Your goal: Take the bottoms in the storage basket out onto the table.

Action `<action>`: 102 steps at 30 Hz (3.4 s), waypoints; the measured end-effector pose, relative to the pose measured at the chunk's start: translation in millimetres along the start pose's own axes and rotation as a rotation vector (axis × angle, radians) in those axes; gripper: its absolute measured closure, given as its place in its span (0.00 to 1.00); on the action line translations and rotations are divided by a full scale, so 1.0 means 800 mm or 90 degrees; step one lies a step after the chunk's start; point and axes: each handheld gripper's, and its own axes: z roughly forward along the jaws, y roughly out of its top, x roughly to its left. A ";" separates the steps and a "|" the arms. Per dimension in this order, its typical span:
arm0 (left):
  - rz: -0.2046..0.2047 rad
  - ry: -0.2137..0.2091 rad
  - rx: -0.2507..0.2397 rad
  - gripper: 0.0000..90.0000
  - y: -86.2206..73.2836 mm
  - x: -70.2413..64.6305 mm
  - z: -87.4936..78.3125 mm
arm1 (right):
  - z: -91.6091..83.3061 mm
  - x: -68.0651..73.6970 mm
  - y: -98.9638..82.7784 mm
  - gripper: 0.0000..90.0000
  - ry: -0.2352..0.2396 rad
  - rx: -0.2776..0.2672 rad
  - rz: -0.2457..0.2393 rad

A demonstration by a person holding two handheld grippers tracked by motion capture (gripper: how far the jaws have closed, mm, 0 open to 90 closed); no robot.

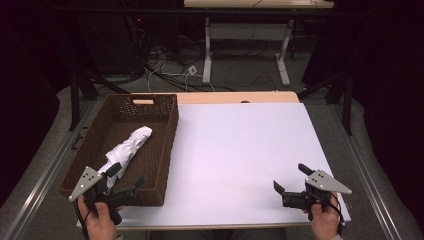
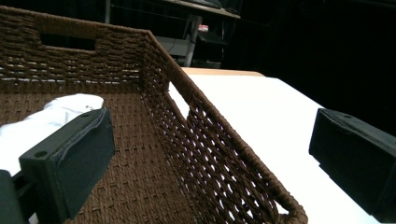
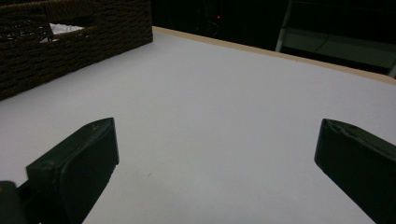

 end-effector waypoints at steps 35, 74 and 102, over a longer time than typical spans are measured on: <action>0.026 0.082 0.144 0.00 0.090 0.054 0.016 | 0.019 -0.010 -0.008 0.00 -0.007 0.030 0.043; -0.047 0.195 0.362 0.01 0.070 0.147 0.103 | 0.027 -0.009 -0.012 0.00 0.002 0.045 0.045; -0.039 0.195 0.539 0.09 0.037 0.167 0.128 | 0.033 -0.008 -0.015 0.00 0.009 0.070 0.040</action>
